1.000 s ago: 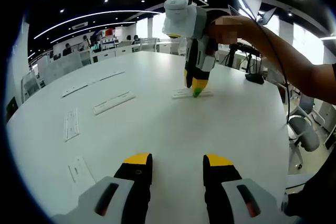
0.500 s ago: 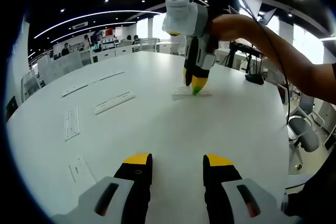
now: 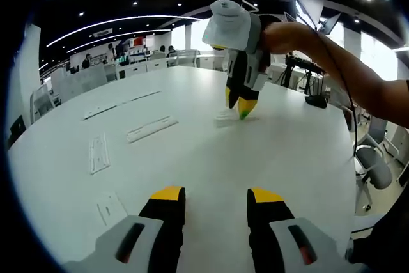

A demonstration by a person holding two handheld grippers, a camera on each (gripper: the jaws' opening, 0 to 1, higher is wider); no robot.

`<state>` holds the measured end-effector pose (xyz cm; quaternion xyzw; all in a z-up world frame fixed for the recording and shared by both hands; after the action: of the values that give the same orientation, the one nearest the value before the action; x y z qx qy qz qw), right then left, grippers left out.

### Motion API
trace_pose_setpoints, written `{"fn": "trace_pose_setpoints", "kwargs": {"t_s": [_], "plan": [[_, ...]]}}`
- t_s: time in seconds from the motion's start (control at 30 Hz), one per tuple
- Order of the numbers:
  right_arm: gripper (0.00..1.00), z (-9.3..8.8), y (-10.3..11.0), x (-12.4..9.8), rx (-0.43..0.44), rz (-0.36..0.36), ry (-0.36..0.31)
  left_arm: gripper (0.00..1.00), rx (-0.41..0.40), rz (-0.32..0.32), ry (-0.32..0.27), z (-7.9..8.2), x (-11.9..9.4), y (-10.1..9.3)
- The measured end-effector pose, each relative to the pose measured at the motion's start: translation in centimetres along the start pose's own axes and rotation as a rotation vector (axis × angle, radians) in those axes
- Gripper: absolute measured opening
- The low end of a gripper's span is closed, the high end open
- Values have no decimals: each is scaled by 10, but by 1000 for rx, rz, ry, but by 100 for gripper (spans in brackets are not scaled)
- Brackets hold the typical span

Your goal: Locate the socket holder cover, grip the socket holder cover, clip it into the socket holder slot.

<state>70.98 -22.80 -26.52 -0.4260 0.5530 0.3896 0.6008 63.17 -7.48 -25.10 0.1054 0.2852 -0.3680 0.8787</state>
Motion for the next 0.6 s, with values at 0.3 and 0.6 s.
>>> {"fn": "trace_pose_setpoints", "kwargs": {"t_s": [0.3, 0.6], "plan": [[25, 6, -8, 2, -127, 8, 52, 39, 1, 26, -2, 7, 1, 15], [25, 17, -24, 5, -194, 1, 66, 39, -5, 51, -4, 13, 5, 32]]}}
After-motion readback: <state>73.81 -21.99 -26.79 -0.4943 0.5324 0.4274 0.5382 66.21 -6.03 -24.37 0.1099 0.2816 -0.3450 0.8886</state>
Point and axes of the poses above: the point that each gripper's makers call its tool centre point, and the gripper's own axes: x roughly forward along the fingers, y roughly to its left, z roughly out of its top, the point moved 1 cm from there along -x, roughly backward along the fingers, and after that the axes turned 5 degrees about y, right-handed, at the moved point
